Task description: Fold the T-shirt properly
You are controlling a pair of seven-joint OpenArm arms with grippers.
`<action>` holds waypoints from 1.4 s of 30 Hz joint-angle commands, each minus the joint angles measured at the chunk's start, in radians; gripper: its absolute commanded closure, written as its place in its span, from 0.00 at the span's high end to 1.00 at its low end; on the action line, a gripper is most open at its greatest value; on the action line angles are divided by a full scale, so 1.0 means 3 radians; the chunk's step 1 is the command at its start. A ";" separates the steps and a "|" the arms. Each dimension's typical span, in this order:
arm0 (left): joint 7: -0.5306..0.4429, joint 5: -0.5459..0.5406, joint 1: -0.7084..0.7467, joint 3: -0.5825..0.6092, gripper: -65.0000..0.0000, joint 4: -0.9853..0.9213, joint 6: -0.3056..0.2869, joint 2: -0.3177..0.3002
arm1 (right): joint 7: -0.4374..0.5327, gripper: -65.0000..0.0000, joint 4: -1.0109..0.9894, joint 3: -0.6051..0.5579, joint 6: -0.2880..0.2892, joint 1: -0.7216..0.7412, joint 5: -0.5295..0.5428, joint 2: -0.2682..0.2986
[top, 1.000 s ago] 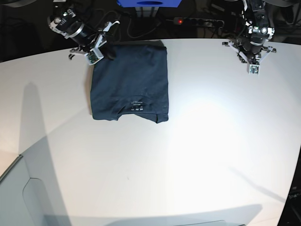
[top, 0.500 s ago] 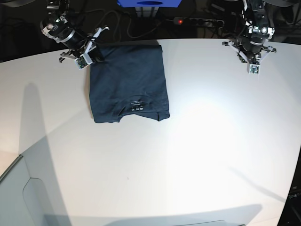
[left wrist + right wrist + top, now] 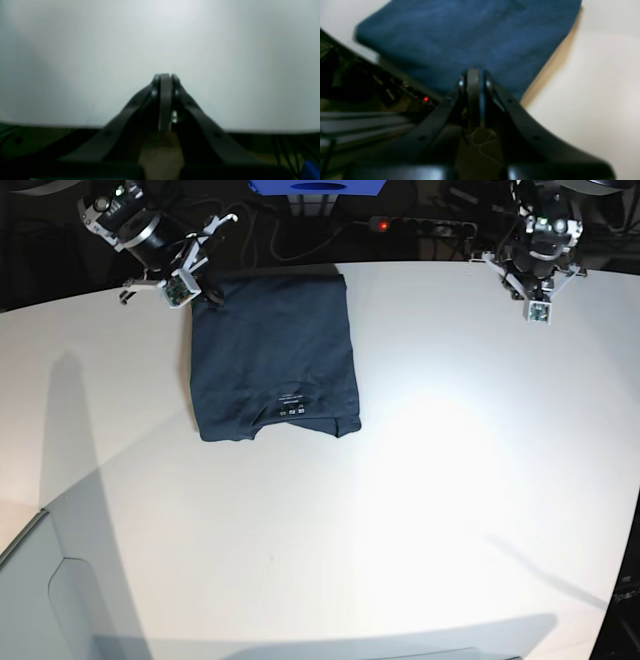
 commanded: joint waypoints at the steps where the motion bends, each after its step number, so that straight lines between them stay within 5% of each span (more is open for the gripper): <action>1: -0.0029 0.0013 0.0115 -0.0053 0.00 0.0107 0.0009 -0.0026 | 0.0059 0.00 0.0086 0.0014 0.0039 -0.0125 0.0044 0.0031; 10: -0.0034 0.0013 0.0524 -0.0207 0.00 -0.0144 0.0009 0.0004 | 0.0043 0.00 0.0060 0.0301 0.0034 -0.0667 0.0039 0.0015; 15: -0.0070 0.0013 0.0683 -0.0181 0.00 -0.0445 0.0009 0.0122 | -0.0330 0.00 -0.0037 0.0597 0.0029 -0.0795 0.0039 0.0031; 26: -0.0111 -0.0136 0.0156 -0.0166 0.00 -0.1872 0.0009 0.0112 | -0.0376 0.00 -0.1684 0.0546 0.0029 -0.0253 0.0039 0.0256; 32: -0.0842 -0.0054 -0.0238 0.0290 0.00 -0.2957 0.0009 -0.0057 | -0.0177 0.00 -0.2814 0.0546 0.0029 0.0300 0.0039 0.0271; 42: -0.2284 -0.0074 -0.1158 0.1374 0.00 -0.5279 0.0045 -0.0211 | 0.1138 0.00 -0.4824 0.0132 -0.0078 0.0995 0.0034 0.0338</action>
